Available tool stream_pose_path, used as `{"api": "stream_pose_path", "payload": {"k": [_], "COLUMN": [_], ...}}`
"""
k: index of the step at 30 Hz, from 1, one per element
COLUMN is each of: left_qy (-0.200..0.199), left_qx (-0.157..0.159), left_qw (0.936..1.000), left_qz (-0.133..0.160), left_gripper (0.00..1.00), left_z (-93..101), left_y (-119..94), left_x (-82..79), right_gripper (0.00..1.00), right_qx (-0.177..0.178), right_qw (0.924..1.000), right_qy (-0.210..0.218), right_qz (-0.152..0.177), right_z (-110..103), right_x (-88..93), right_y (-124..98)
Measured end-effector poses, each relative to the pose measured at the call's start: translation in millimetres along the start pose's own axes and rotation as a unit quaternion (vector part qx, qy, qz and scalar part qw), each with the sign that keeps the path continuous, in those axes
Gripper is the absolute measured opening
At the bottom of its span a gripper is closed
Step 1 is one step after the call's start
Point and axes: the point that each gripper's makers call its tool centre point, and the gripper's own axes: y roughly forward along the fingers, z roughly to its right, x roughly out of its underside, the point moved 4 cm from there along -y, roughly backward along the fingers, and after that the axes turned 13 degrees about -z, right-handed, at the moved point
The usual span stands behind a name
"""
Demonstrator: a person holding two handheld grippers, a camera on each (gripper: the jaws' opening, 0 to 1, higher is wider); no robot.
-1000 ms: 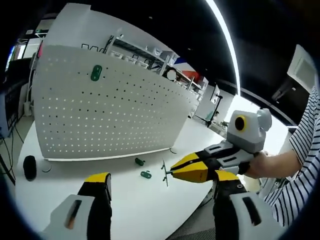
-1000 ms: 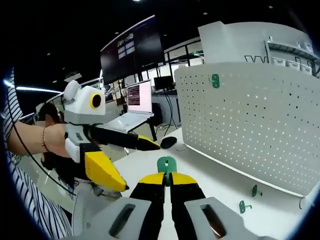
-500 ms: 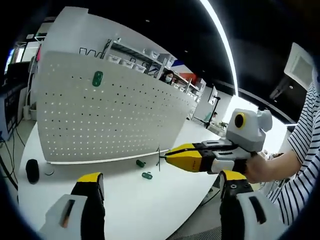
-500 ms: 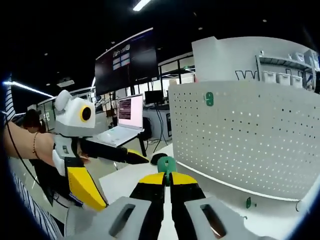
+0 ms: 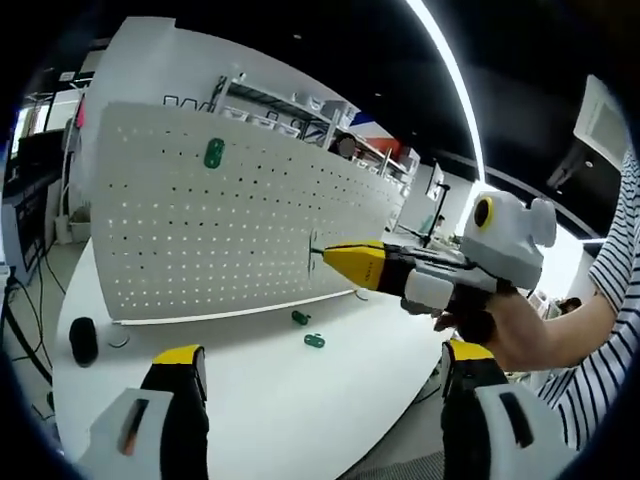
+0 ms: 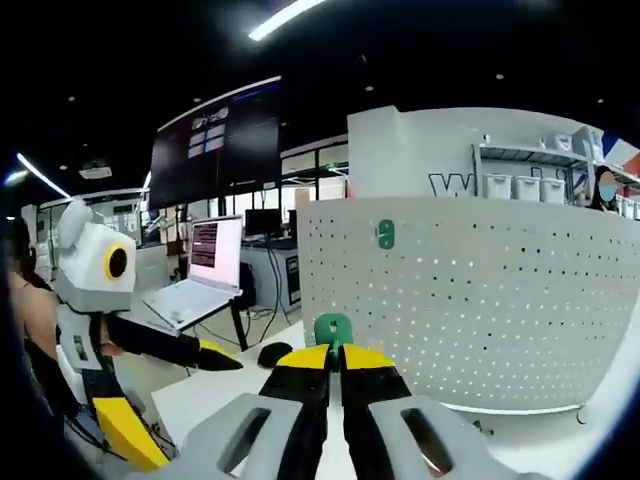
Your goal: Insert the hook assembly into the mounting plate slot until the hook locks in place.
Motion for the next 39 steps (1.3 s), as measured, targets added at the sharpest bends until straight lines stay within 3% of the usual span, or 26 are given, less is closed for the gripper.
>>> {"api": "stream_pose_path", "payload": {"k": [9, 11, 20, 30, 32, 39], "left_qy": [-0.009, -0.013, -0.028, -0.018, 0.008, -0.006], "left_qx": [-0.040, -0.049, -0.046, -0.086, -0.117, -0.097], "left_qw": [0.9991, 0.9985, 0.9982, 0.9958, 0.9922, 0.9947], "left_qz": [0.008, 0.021, 0.026, 0.026, 0.041, 0.033], "left_gripper": [1.00, 1.00, 0.98, 0.96, 0.96, 0.98], "left_z": [-27.2, -31.3, -41.6, -51.8, -57.0, -52.6], "left_y": [-17, -21, -24, -30, -32, -22], "left_x": [4.4, 2.6, 8.9, 20.7, 19.0, 31.7], "right_gripper": [0.00, 0.00, 0.00, 0.00, 0.00, 0.00], "right_qx": [0.091, 0.100, 0.124, 0.152, 0.159, 0.172], "right_qw": [0.9943, 0.9929, 0.9888, 0.9821, 0.9807, 0.9779], "right_qy": [-0.007, -0.004, 0.017, 0.043, 0.049, 0.063], "right_qz": [0.055, 0.066, 0.081, 0.103, 0.102, 0.101], "right_z": [15, 15, 21, 40, 47, 68], "right_x": [-18.7, -22.1, -32.6, -60.4, -60.5, -61.5], "right_y": [16, 18, 44, 72, 77, 90]}}
